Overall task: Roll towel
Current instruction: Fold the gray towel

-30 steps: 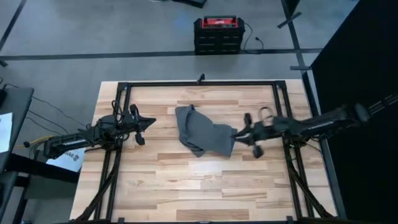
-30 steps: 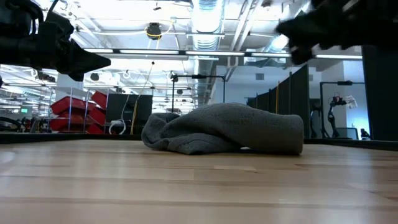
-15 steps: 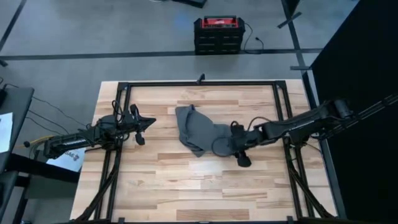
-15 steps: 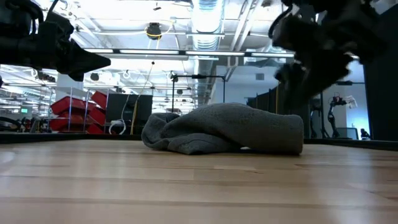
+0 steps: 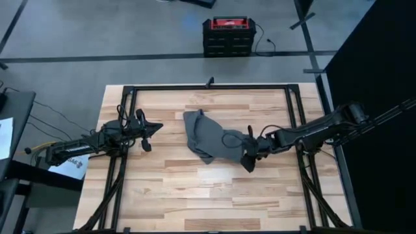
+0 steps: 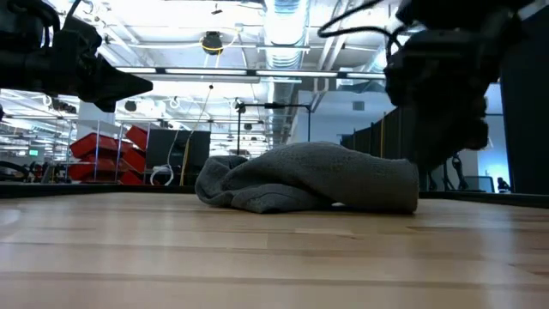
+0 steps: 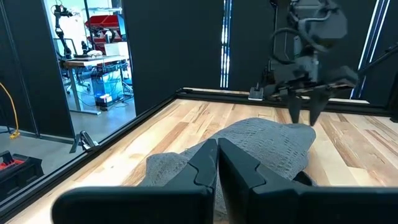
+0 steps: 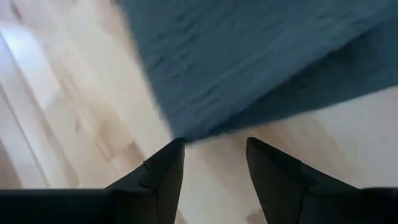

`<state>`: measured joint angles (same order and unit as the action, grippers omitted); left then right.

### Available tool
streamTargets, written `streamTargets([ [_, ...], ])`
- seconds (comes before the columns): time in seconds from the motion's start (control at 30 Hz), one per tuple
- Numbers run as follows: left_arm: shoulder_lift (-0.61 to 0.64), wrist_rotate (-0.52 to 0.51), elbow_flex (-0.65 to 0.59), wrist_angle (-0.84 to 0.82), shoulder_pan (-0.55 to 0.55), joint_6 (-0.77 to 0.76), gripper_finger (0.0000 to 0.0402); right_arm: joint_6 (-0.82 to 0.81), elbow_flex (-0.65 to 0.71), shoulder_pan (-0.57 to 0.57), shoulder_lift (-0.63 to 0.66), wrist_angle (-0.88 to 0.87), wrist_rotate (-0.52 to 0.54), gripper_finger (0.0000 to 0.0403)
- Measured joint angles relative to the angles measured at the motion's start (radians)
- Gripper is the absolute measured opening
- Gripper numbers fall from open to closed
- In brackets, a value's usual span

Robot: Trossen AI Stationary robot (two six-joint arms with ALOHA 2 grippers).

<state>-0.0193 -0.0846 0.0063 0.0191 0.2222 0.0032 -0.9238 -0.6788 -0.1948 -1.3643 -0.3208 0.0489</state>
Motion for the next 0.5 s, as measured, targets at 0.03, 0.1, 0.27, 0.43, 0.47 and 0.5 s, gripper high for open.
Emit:
streamTargets([
  [0.03,0.000,0.000,0.000,0.000,0.000,0.000,0.0000,-0.003,0.015,0.009,0.000,0.041,-0.017,0.0162],
  [0.1,0.000,0.000,0.000,0.000,0.000,0.000,0.0000,-0.004,0.038,0.022,0.002,0.126,-0.055,0.0162],
  [0.27,0.000,0.000,0.000,0.000,0.000,0.000,0.0000,-0.007,0.079,0.035,-0.020,0.268,-0.079,0.0162],
  [0.43,0.000,0.000,0.000,0.000,0.000,0.000,0.0000,0.082,0.080,0.071,-0.083,0.339,-0.113,0.0140],
  [0.47,0.000,0.000,0.000,0.000,0.000,0.000,0.0000,0.106,0.080,0.078,-0.100,0.361,-0.129,0.0126],
  [0.5,0.000,0.000,0.000,-0.001,0.000,0.000,0.0000,0.134,0.080,0.086,-0.115,0.380,-0.144,0.0107],
])
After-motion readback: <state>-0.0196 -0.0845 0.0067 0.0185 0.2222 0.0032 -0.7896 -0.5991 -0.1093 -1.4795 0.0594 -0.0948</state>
